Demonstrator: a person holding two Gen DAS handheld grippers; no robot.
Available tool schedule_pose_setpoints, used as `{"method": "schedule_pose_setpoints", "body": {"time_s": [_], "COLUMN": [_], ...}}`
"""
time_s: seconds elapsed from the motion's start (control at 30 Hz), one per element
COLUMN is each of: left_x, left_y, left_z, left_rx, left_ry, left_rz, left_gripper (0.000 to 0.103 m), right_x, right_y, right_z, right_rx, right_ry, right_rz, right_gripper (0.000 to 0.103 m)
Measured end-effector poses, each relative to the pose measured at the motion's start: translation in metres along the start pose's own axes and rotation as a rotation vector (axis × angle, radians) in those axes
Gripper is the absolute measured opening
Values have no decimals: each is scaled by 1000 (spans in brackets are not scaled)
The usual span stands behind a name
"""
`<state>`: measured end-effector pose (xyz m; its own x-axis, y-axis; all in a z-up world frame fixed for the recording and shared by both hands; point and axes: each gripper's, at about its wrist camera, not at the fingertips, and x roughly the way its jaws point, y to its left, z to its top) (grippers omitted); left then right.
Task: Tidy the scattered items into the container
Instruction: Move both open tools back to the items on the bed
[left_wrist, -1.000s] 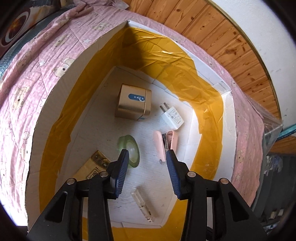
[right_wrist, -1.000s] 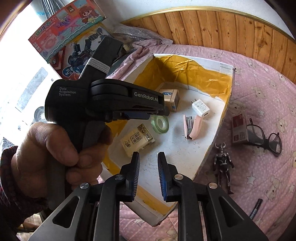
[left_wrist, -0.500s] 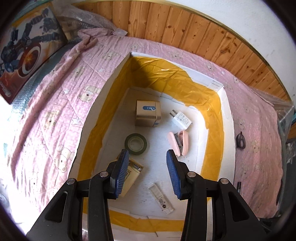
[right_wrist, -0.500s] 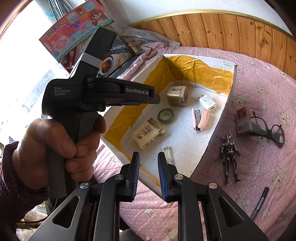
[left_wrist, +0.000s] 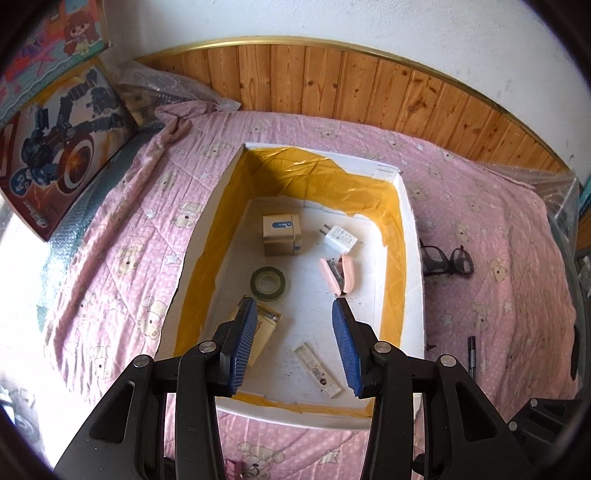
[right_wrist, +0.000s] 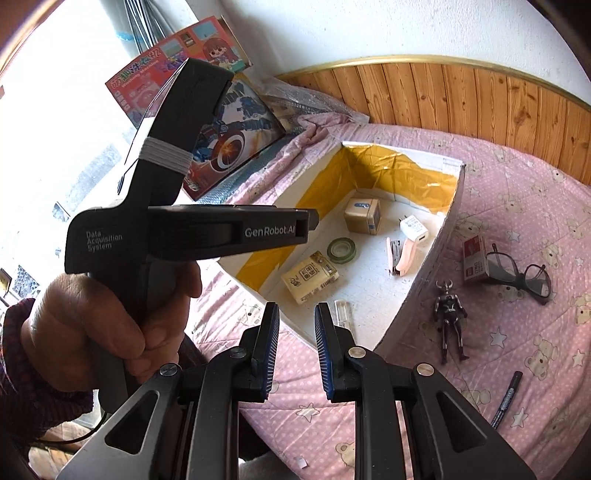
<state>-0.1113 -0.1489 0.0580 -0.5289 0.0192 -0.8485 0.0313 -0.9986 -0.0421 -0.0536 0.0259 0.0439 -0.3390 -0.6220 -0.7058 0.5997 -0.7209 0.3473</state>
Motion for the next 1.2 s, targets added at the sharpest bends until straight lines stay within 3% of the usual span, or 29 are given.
{"method": "schedule_pose_setpoints", "body": {"time_s": [0.57,0.83,0.97,1.2], "left_x": [-54,-73,-73,-34], "left_y": [-28,-45,-70,-126], "left_z": [-45,-73,-92,-109], "left_rx": [86,126,180,198], "left_ry": [-101,-132,-116,-3], "left_rz": [21,-33,-91,-201], "left_gripper": [45,45,45,47], "right_x": [-46,-53,-57,-53], "right_y": [0,-11,-35,-115], "right_z": [-40,-58,-81,-122], "right_rx": [-1,25,73,311], "right_ry": [-73,-83,-83,-49], "right_rz": [34,15,-30,-128], "right_gripper": [22,23,27,28]}}
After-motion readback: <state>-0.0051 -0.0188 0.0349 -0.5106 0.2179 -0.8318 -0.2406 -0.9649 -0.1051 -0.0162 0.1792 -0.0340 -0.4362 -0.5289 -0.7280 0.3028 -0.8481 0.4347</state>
